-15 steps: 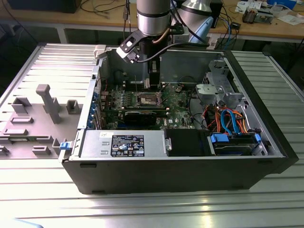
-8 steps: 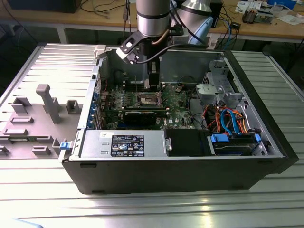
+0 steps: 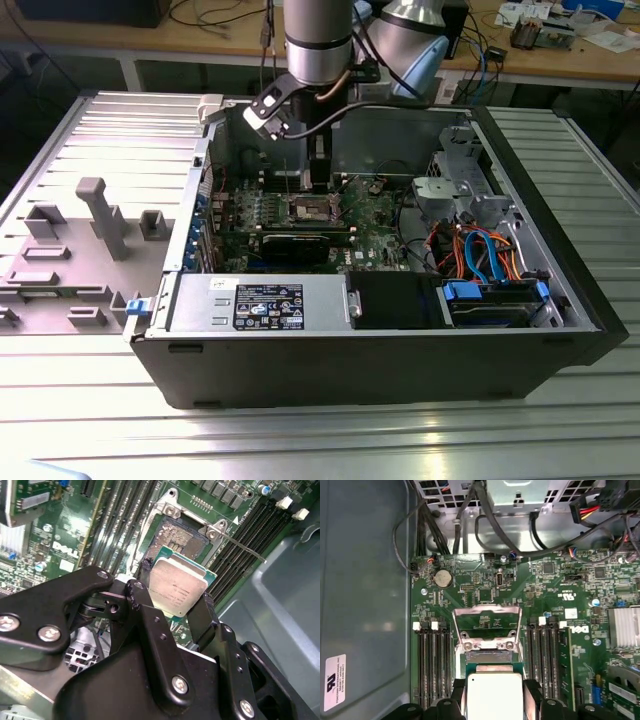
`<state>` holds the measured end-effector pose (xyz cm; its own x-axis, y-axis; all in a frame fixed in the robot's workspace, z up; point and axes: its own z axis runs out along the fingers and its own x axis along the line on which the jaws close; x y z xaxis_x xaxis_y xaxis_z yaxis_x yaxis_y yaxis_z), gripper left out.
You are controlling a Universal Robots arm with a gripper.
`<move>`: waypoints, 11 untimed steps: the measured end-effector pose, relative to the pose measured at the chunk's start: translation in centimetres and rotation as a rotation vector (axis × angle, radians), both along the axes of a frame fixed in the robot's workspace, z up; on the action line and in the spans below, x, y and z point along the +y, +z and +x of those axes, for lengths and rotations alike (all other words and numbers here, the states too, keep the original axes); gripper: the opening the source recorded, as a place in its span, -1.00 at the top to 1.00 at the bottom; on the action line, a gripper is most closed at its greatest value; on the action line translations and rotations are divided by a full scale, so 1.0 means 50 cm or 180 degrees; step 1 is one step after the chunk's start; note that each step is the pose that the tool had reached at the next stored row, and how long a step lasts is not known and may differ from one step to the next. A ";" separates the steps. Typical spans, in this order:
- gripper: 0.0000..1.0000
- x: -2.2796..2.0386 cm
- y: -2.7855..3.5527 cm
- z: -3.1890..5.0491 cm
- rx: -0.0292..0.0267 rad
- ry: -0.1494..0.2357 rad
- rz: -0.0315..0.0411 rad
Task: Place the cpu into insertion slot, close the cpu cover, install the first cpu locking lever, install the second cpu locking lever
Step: 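Place the cpu into insertion slot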
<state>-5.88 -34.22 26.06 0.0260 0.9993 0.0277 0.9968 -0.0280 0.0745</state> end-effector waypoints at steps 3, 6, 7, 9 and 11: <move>-0.09 0.0082 -0.011 0.000 0.0000 0.0000 0.0000; -0.09 0.0152 -0.016 0.000 -0.0010 0.0000 -0.0008; -0.09 0.0186 -0.019 0.000 -0.0010 0.0000 -0.0021; -0.09 0.0216 -0.022 0.000 -0.0010 0.0000 -0.0045; -0.09 0.0225 -0.027 0.000 -0.0010 0.0000 -0.0052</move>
<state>-5.88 -33.09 24.71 0.0259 0.9996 0.0116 0.9966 -0.0267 0.0781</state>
